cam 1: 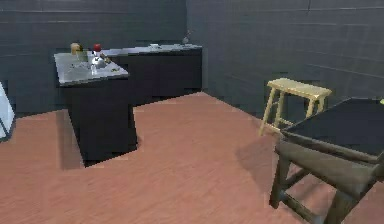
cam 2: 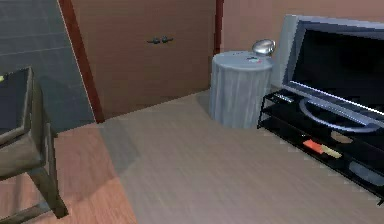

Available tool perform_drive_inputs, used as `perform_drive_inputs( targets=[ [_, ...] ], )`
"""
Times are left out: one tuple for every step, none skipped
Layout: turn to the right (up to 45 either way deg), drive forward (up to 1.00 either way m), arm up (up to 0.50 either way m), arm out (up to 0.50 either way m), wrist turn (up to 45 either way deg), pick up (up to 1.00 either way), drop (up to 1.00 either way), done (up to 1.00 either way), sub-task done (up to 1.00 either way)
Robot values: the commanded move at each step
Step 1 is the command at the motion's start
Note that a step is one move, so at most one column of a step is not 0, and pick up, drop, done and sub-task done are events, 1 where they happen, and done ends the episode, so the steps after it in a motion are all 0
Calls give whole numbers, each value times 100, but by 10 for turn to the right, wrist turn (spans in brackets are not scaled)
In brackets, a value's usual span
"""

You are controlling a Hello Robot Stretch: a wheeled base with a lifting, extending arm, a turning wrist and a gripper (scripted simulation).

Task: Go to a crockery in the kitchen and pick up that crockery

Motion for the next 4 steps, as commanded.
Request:
perform_drive_inputs(
  targets=[
    [0,100,0,0,0,0,0,0,0],
    [0,100,0,0,0,0,0,0,0],
    [-90,0,0,0,0,0,0,0,0],
    [0,35,0,0,0,0,0,0,0]
  ],
)
